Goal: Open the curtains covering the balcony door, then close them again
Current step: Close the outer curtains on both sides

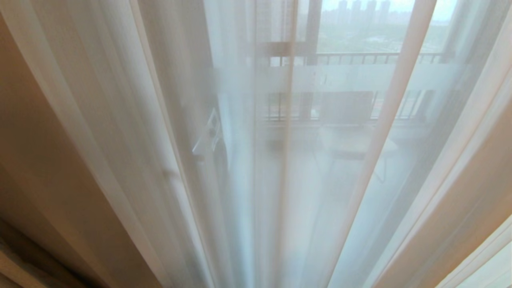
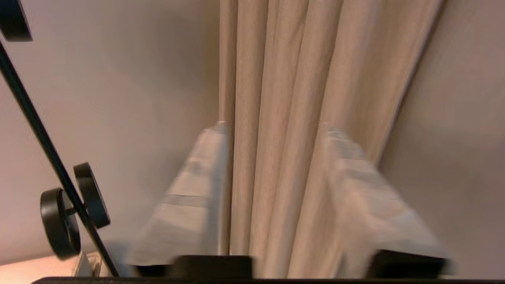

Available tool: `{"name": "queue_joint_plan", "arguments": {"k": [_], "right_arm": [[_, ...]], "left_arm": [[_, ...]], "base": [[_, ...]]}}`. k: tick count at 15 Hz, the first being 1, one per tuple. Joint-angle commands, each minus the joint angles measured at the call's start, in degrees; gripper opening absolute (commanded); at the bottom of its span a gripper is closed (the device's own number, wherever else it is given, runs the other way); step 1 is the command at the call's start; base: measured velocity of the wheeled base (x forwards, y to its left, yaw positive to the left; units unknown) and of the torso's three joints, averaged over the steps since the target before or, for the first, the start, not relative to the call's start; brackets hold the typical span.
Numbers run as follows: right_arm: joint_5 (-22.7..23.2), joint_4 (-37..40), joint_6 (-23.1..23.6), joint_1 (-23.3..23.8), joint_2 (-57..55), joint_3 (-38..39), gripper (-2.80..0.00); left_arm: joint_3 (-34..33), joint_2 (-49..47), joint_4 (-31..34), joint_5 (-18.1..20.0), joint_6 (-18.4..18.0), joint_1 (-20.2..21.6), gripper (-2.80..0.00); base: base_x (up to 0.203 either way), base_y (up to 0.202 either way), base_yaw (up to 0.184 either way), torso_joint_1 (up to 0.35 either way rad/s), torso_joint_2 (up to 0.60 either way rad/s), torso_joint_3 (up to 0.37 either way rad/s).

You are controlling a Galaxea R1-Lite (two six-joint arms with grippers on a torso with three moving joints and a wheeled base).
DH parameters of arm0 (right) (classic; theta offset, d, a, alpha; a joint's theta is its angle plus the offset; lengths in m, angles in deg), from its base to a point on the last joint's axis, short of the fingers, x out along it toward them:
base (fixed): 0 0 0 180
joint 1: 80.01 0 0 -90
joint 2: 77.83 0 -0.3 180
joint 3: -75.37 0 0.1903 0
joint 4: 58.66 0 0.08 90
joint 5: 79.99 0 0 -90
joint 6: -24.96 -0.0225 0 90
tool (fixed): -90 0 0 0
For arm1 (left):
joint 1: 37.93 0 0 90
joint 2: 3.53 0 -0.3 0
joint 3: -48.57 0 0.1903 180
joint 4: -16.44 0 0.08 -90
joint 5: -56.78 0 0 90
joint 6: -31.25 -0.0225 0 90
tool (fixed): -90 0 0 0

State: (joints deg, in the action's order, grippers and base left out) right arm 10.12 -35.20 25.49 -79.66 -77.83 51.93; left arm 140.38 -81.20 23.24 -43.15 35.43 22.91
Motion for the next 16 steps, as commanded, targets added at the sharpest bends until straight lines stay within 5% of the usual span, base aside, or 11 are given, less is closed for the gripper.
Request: {"name": "queue_joint_plan", "arguments": {"k": [1,16], "right_arm": [[0.07,-0.01,0.09,0.00,-0.09,0.06,-2.80],[0.06,-0.01,0.08,0.00,-0.09,-0.01,-2.80]], "left_arm": [[-0.04,-3.22,-2.19,1.05,0.04,1.08,0.00],[5.36,-21.79,-20.50,7.04,3.21,0.62,0.00]], "base": [[0.000,0.000,0.000,0.000,0.00,0.000],[0.000,0.000,0.000,0.000,0.00,0.000]]}}
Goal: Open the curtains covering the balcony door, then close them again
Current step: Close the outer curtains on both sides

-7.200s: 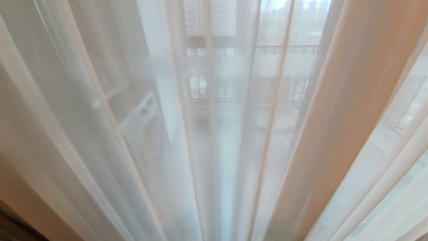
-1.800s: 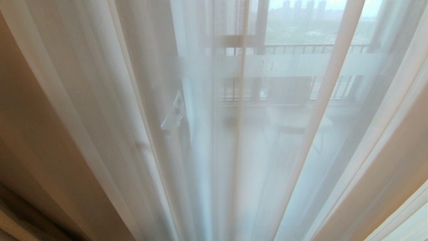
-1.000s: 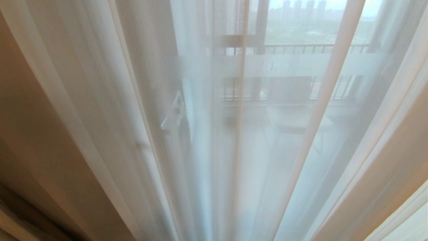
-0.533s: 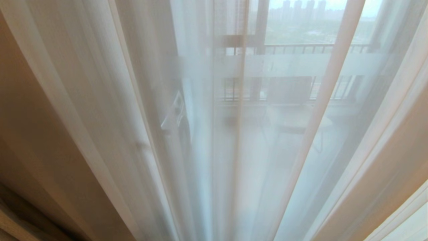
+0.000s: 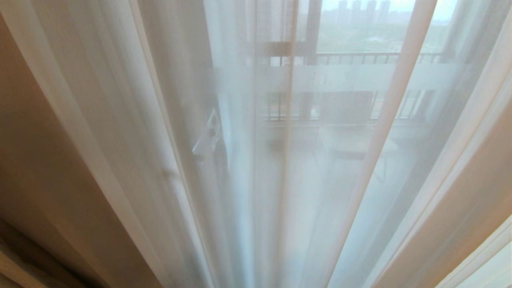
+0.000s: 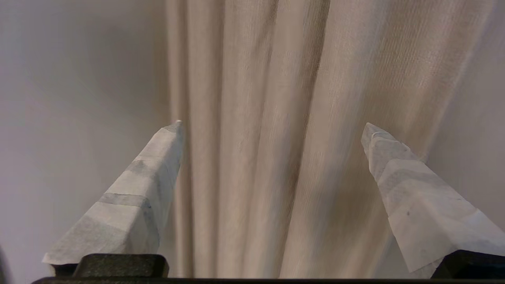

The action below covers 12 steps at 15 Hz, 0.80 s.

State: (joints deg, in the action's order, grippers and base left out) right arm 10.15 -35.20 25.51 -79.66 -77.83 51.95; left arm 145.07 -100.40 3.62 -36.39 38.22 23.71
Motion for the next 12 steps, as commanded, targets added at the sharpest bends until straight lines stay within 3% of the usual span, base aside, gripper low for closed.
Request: {"name": "queue_joint_plan", "arguments": {"k": [1,6,12], "right_arm": [[0.03,-0.01,0.05,0.00,-0.09,0.05,-2.80],[0.04,-0.01,-0.01,0.00,-0.09,-0.04,-2.80],[0.04,-0.01,0.07,0.00,-0.09,0.00,-2.80]], "left_arm": [[0.78,-3.13,-1.63,1.68,0.72,-0.20,0.00],[0.70,-4.47,-3.97,8.97,5.07,-0.20,0.00],[1.88,-7.37,-6.86,12.81,6.34,-0.73,0.00]], "base": [[0.000,0.000,0.000,0.000,0.00,0.000],[0.000,0.000,0.000,0.000,0.00,0.000],[0.000,0.000,0.000,0.000,0.00,0.000]]}}
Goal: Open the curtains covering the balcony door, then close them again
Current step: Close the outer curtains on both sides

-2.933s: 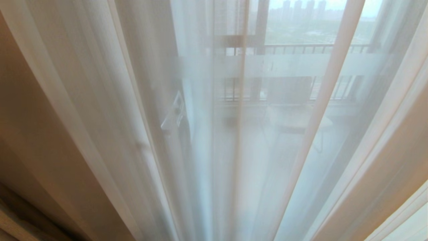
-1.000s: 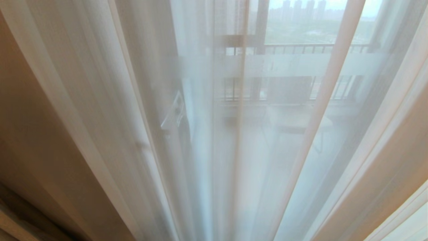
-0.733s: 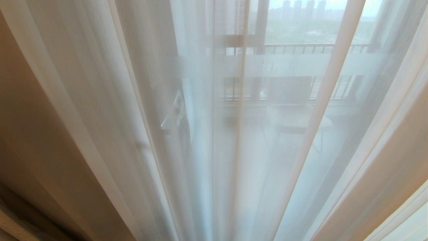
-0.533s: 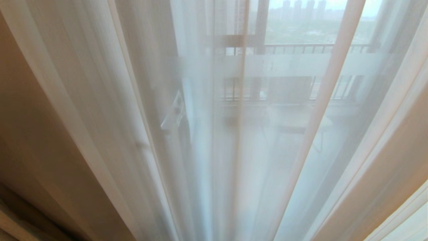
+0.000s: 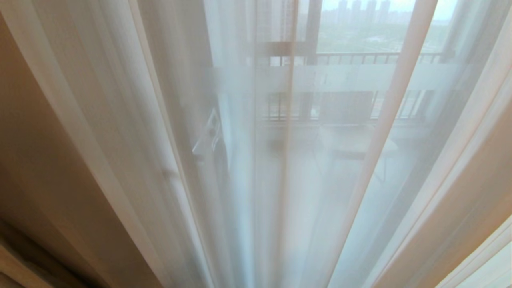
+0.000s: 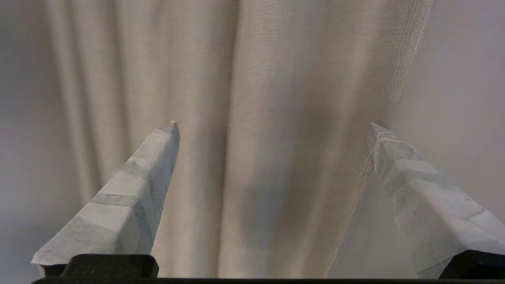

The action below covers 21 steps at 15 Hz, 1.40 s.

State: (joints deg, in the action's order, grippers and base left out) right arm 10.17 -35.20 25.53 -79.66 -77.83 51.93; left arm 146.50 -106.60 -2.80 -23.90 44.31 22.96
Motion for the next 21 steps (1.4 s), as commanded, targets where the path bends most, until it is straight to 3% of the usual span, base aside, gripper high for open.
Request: {"name": "queue_joint_plan", "arguments": {"k": [1,7,12,21], "right_arm": [[0.02,-0.01,-0.02,0.00,-0.09,-0.01,-2.80],[0.02,-0.01,0.04,0.00,-0.09,-0.01,-2.80],[-0.05,-0.01,0.04,0.00,-0.09,-0.01,-2.80],[-0.02,-0.01,0.04,0.00,-0.09,0.04,-2.80]], "left_arm": [[0.86,-1.49,-0.45,0.62,0.36,-0.06,0.00],[1.50,-3.40,-1.42,1.21,1.73,-1.53,0.00],[1.46,-3.79,-1.51,5.94,4.40,-4.00,0.00],[7.68,-8.29,-1.58,5.99,6.22,-4.52,0.00]], "base": [[0.000,0.000,0.000,0.000,0.00,0.000],[0.000,0.000,0.000,0.000,0.00,0.000],[0.000,0.000,0.000,0.000,0.00,0.000],[0.000,0.000,0.000,0.000,0.00,0.000]]}}
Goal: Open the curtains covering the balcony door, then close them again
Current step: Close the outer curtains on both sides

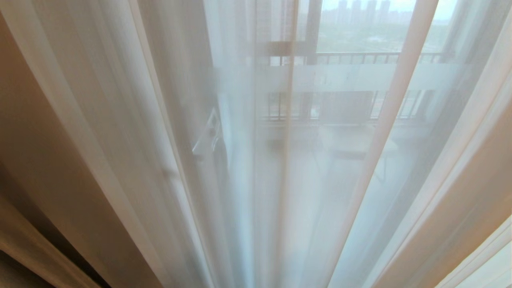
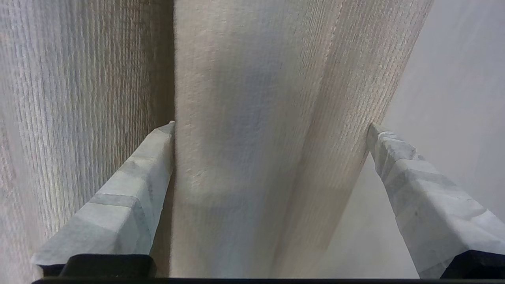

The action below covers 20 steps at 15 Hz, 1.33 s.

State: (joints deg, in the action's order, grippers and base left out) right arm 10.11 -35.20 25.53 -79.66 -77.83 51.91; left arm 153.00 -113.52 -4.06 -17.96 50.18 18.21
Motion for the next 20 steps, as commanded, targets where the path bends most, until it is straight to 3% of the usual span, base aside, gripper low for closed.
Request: {"name": "queue_joint_plan", "arguments": {"k": [1,10,13,16,20], "right_arm": [[0.01,-0.01,0.02,0.00,-0.09,0.01,-2.80],[-0.01,-0.10,-0.05,0.00,-0.09,0.01,-2.80],[-0.01,-0.01,0.01,0.00,-0.09,0.01,-2.80],[0.08,-0.01,0.04,0.00,-0.09,0.06,-2.80],[0.08,-0.01,0.01,0.00,-0.09,0.07,-2.80]], "left_arm": [[2.45,-2.24,-0.33,-0.04,0.85,0.56,0.00],[11.86,-8.84,-0.34,0.05,2.42,1.17,0.00],[11.64,-8.77,-0.93,0.36,2.43,0.21,0.00],[10.35,-9.37,-6.84,3.16,4.61,-2.01,0.00],[10.55,-10.01,-7.45,4.60,4.80,-2.96,0.00]], "base": [[0.000,0.000,0.000,0.000,0.00,0.000],[0.000,0.000,0.000,0.000,0.00,0.000],[0.000,0.000,0.000,0.000,0.00,0.000],[0.000,0.000,0.000,0.000,0.00,0.000],[0.000,0.000,0.000,0.000,0.00,0.000]]}}
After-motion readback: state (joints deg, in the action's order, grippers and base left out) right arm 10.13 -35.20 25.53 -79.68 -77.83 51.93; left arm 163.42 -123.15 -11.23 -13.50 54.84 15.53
